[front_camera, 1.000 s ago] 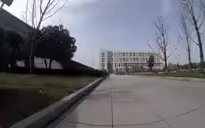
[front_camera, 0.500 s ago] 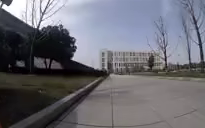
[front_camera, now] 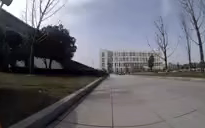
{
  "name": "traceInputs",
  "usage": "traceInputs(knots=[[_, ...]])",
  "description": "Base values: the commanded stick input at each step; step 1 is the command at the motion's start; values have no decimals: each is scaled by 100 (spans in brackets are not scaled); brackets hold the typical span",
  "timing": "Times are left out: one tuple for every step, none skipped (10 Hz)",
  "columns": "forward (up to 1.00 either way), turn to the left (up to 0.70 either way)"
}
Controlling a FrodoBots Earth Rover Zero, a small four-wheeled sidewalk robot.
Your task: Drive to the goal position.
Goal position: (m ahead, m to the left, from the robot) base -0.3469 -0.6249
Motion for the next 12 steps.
traceInputs(knots=[[0, 0], [0, 0], [0, 0], [0, 0], [0, 0], [0, 0], [0, 0], [0, 0], [0, 0], [-37, 0], [-70, 0], [-70, 0]])
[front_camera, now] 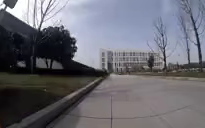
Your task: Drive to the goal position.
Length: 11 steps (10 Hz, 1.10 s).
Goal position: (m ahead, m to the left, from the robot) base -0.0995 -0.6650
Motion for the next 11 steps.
traceInputs(knots=[[-70, 0], [-70, 0], [-70, 0], [-26, 0], [0, 0], [0, 0], [0, 0], [0, 0], [0, 0], [0, 0], [0, 0]])
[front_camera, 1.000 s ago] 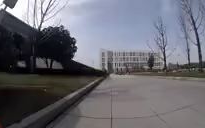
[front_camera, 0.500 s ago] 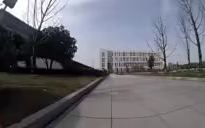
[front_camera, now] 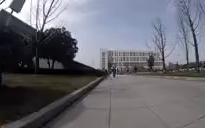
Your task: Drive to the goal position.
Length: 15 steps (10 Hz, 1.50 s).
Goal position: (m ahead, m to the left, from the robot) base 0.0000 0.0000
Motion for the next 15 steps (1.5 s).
traceInputs(knots=[[0, 0], [0, 0], [5, 0], [42, 0], [64, 0], [37, 0], [10, 0], [0, 0], [0, 0], [0, 0], [0, 0], [0, 0], [0, 0], [0, 0], [0, 0]])
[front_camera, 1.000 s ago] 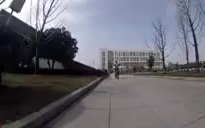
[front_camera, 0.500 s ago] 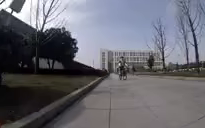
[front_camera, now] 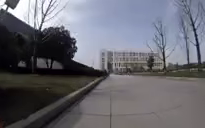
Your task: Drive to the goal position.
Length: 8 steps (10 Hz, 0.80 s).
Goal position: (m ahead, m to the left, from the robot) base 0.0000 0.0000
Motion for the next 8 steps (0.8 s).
traceInputs(knots=[[0, 0], [-3, 0], [-29, 0], [-57, 0], [-70, 0], [-70, 0], [-70, 0], [-70, 0]])
